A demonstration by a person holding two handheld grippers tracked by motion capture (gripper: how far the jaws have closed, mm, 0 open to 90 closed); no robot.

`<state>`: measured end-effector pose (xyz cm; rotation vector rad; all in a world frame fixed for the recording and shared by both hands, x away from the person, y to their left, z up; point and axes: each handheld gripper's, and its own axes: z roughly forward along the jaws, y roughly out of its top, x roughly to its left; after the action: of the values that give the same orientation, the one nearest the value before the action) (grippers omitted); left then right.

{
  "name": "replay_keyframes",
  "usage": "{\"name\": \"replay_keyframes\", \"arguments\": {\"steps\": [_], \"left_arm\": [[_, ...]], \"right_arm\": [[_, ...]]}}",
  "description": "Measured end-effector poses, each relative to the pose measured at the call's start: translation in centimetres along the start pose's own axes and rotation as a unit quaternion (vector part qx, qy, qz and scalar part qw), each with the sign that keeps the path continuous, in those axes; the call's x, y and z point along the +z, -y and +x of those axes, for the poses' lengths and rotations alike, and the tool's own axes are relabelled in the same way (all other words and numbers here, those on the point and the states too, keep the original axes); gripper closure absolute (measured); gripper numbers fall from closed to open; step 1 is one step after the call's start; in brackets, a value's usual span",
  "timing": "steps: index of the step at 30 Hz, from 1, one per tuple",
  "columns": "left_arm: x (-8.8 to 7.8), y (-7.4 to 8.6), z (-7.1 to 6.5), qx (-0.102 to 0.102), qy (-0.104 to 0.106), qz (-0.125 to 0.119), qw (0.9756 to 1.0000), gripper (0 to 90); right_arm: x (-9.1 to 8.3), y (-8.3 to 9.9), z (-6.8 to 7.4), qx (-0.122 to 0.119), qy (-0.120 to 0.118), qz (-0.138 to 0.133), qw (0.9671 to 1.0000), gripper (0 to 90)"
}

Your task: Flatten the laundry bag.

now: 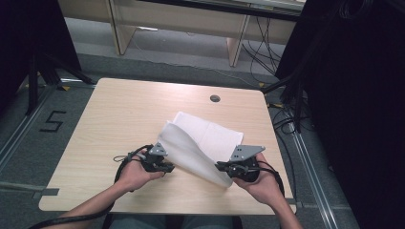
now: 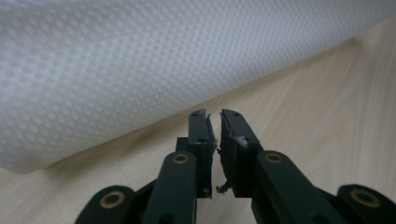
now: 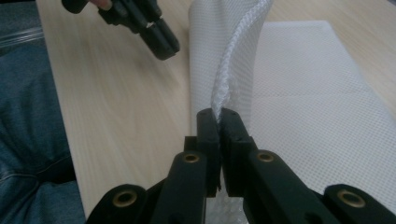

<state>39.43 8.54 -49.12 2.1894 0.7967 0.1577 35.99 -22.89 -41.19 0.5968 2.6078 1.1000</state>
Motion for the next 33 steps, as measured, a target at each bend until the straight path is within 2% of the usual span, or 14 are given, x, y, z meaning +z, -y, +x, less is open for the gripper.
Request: {"name": "replay_keyframes", "arguments": {"steps": [7, 8, 14, 15, 17, 19, 21, 23, 24, 25, 29, 31, 32, 33], "left_arm": [[-0.4, 0.1, 0.7, -0.006, -0.011, -0.012, 0.9998, 81.9], [-0.5, 0.2, 0.7, -0.014, -0.013, -0.015, 0.9997, 81.9], [-0.9, 0.3, 0.9, -0.008, -0.016, -0.018, 0.9997, 81.5], [-1.1, 0.4, 0.9, -0.017, -0.016, -0.018, 0.9996, 81.4], [-1.5, 0.5, 1.0, -0.007, -0.017, -0.018, 0.9997, 81.0], [-1.7, 0.6, 0.9, -0.007, -0.019, -0.020, 0.9996, 80.7], [-1.9, 0.7, 0.9, -0.007, -0.018, -0.021, 0.9996, 80.3], [-2.6, 0.9, 0.8, -0.007, -0.019, -0.024, 0.9995, 79.1], [-2.8, 1.0, 0.7, -0.018, -0.019, -0.027, 0.9993, 77.9], [-3.1, 1.1, 0.7, -0.010, -0.017, -0.028, 0.9994, 77.3], [-4.3, 1.5, 0.6, -0.011, -0.017, -0.033, 0.9992, 74.0], [-6.0, 2.3, 0.5, -0.021, -0.016, -0.043, 0.9987, 72.6], [-6.0, 2.3, 0.5, -0.021, -0.016, -0.043, 0.9987, 71.7], [-7.3, 3.1, 0.4, -0.037, -0.017, -0.055, 0.9976, 70.6]], "right_arm": [[0.4, 0.3, 1.2, -0.015, -0.045, 0.004, 0.9989, 88.5], [0.5, 0.3, 1.5, -0.012, -0.047, 0.008, 0.9988, 88.5], [0.9, 0.5, 2.2, -0.013, -0.063, 0.019, 0.9978, 88.4], [1.1, 0.6, 2.3, -0.017, -0.072, 0.017, 0.9971, 88.5], [1.2, 0.7, 2.5, -0.011, -0.076, 0.025, 0.9967, 88.5], [1.5, 0.8, 2.5, -0.020, -0.083, 0.024, 0.9961, 88.5], [1.5, 0.8, 2.6, -0.012, -0.085, 0.029, 0.9959, 88.5], [1.6, 0.8, 2.7, -0.018, -0.091, 0.035, 0.9951, 88.4], [1.7, 0.9, 2.8, -0.022, -0.090, 0.031, 0.9952, 88.4], [1.7, 0.9, 3.0, -0.010, -0.098, 0.038, 0.9944, 88.4], [1.9, 1.1, 3.2, -0.010, -0.105, 0.045, 0.9934, 88.3], [2.2, 1.3, 3.5, -0.013, -0.111, 0.049, 0.9925, 88.4], [2.2, 1.3, 3.5, -0.013, -0.111, 0.049, 0.9925, 88.4], [2.2, 1.5, 3.8, -0.010, -0.116, 0.059, 0.9914, 88.3]]}}
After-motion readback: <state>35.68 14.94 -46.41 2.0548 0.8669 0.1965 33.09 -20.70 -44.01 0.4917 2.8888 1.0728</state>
